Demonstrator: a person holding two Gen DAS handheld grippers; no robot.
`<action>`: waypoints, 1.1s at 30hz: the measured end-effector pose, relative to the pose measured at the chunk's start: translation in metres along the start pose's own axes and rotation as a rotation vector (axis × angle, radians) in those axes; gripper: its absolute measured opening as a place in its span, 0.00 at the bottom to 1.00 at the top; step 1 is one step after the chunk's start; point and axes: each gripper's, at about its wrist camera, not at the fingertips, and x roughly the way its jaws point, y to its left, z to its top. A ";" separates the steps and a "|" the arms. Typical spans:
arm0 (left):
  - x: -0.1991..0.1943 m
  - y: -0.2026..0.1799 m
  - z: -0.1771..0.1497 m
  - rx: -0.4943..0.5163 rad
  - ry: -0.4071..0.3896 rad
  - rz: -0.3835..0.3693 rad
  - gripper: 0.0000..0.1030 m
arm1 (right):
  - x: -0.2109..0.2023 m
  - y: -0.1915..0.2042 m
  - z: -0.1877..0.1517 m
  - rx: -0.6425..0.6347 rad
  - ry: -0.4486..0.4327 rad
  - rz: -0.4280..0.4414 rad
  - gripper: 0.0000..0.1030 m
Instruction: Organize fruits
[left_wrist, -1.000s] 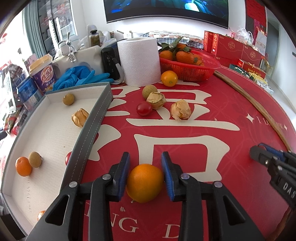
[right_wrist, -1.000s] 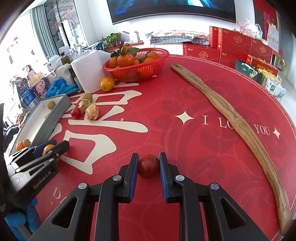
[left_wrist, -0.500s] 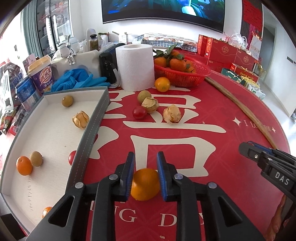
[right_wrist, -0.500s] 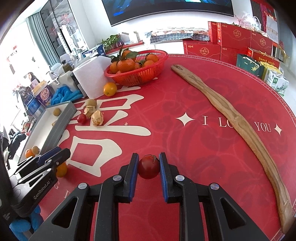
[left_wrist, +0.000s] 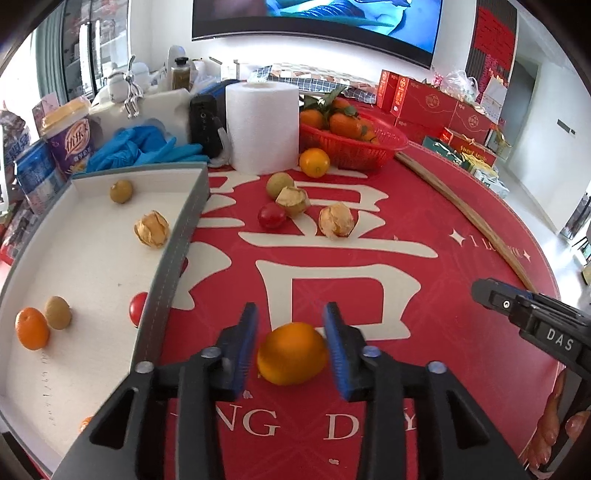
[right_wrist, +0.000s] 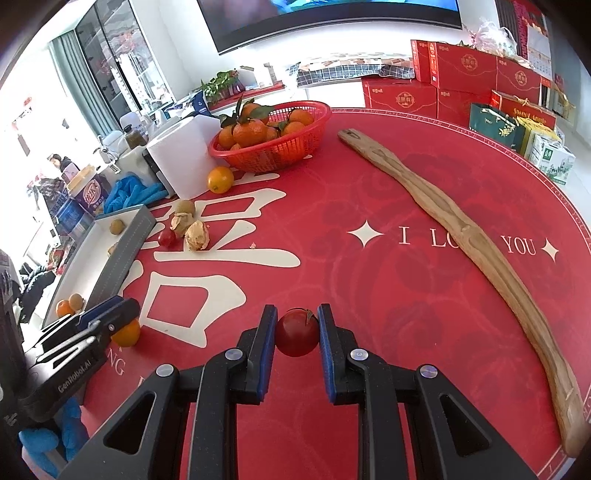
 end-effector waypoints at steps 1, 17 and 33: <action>0.002 0.001 -0.001 -0.002 0.006 -0.002 0.50 | 0.001 0.000 0.000 0.000 0.002 0.002 0.22; 0.010 0.000 0.001 -0.006 0.031 0.021 0.42 | 0.004 0.000 -0.002 0.000 0.009 0.033 0.22; -0.058 0.052 0.017 -0.076 -0.122 0.064 0.24 | 0.006 0.069 0.019 -0.122 0.013 0.108 0.22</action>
